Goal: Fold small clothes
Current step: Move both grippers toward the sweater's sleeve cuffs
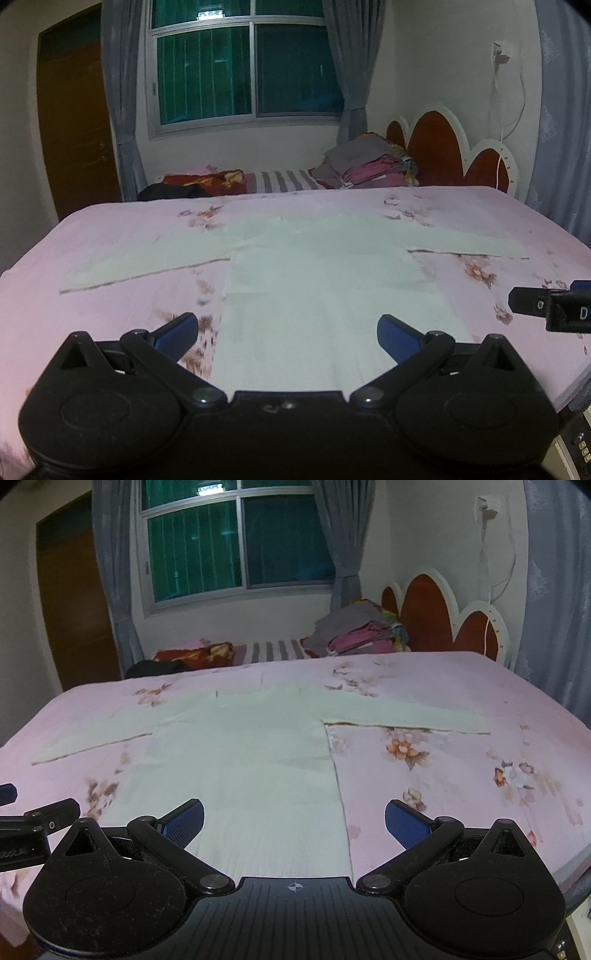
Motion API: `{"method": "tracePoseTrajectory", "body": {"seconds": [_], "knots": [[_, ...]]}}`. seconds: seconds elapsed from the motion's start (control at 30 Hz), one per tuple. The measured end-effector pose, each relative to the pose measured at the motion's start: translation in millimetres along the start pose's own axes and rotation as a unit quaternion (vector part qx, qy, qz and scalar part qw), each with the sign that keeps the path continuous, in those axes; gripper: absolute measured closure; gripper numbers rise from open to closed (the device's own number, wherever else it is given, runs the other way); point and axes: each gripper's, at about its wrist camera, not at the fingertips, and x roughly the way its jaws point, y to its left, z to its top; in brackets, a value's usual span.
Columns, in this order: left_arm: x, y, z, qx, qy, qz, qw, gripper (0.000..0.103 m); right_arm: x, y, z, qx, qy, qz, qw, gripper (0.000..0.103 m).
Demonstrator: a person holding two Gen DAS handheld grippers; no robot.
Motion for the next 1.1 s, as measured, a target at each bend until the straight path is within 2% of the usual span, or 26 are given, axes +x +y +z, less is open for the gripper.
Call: {"method": "tracePoseTrajectory", "body": {"seconds": [0.23,0.5,0.83,0.97,1.1], "knots": [[28.2,19.1,25.8,0.016,-0.011,-0.009,0.9998,0.000,32.8,18.6,29.8,0.013,-0.012,-0.016,1.000,0.000],[59.7,26.7,34.2,-0.006,-0.002,-0.022,0.9997,0.000,63.2,15.5,52.2,0.012,-0.015,-0.051,0.998,0.000],[108.5,-3.7,54.7,-0.004,-0.002,-0.023,0.9997,0.000,106.1,-38.7,75.1,0.023,-0.014,-0.074,0.997,0.000],[139.8,-29.8,69.2,0.003,-0.005,-0.017,0.9998,0.000,135.4,-73.9,91.5,0.032,-0.013,-0.075,0.997,0.000],[180.5,-59.1,83.7,0.001,0.018,-0.025,0.9995,0.000,169.1,-123.7,106.6,0.054,-0.013,-0.082,0.995,0.000]]}}
